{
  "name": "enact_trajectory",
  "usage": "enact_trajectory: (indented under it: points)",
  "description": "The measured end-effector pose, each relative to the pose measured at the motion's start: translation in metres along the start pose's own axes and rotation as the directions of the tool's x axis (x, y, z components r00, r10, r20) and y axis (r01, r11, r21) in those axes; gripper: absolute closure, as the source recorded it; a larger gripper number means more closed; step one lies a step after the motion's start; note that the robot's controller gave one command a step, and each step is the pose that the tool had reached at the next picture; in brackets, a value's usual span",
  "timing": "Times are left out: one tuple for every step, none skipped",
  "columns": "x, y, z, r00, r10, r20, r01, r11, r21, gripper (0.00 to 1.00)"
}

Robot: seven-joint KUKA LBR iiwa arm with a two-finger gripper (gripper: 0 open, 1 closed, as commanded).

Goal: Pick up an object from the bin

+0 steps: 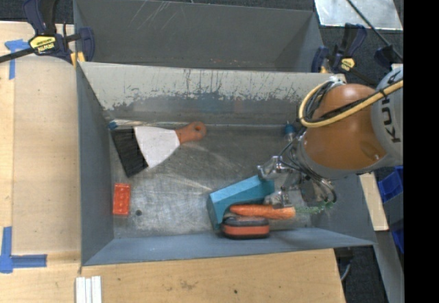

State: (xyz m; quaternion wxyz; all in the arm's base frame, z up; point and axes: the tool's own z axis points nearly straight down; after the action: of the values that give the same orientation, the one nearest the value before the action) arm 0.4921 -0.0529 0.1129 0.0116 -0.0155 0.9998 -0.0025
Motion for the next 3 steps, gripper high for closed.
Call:
enact_trajectory:
  points:
    - [-0.0029,0.0003,-0.1414,1.0,0.023,-0.018,-0.023,1.0,-0.004,1.0]
    - [-0.0024,0.0007,-0.1405,1.0,0.022,-0.02,-0.022,1.0,-0.004,0.0]
    - [-0.0024,0.0007,-0.1405,1.0,0.022,-0.02,-0.022,1.0,-0.004,0.0]
